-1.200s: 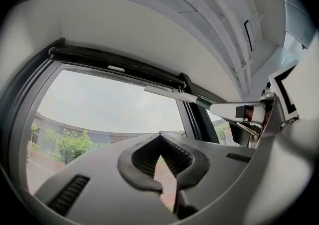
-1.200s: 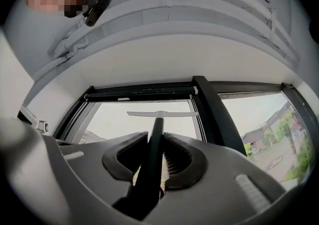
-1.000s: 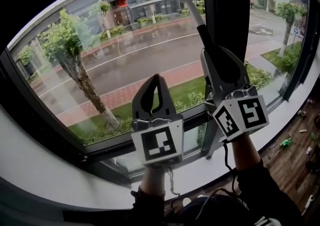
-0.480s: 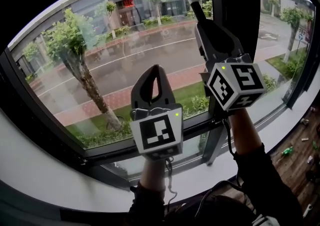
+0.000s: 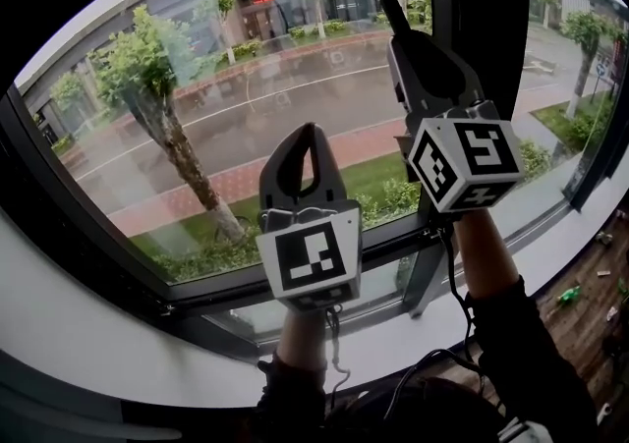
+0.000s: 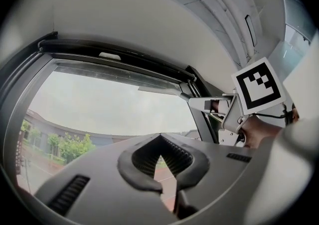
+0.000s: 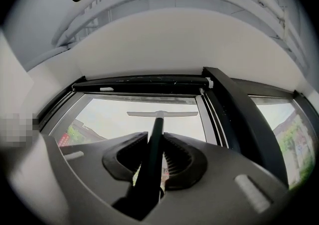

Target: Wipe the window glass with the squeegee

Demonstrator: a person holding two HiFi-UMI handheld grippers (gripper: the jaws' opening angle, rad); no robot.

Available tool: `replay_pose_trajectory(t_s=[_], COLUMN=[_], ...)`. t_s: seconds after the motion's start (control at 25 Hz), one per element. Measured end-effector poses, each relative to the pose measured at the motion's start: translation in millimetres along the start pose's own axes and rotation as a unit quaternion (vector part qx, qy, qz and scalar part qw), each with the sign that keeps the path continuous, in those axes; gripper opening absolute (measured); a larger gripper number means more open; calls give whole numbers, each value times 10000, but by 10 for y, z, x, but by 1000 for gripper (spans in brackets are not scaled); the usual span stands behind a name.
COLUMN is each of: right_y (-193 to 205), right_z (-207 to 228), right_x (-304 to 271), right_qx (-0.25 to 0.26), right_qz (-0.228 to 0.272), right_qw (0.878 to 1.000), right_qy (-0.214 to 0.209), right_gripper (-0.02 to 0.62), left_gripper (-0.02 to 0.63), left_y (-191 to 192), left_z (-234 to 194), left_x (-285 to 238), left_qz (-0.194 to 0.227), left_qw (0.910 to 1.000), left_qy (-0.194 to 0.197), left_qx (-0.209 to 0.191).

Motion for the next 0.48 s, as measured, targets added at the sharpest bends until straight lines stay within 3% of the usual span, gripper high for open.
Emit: replay_pose_trajectory(t_s=[0.48], right_y=[194], right_z=[-76], right_x=[203], right_qx=[-13], right_qz=[-161], right_qw=[9999], right_qy=[5], right_gripper=[95], left_gripper=[0], left_y=[179], left_z=[49], left_x=[87], left_qz=[-150], left_qw=[9999], left_qy=[-28], left_qx=[45])
Point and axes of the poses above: the fingertips, and each gripper's own axes: x backward along the fingers, z to its right, y out of its underside, the point moved 4 cm from there along x, backward along the fingers, and after that the axes turned 7 degrees about x, right-handed, at the moved point
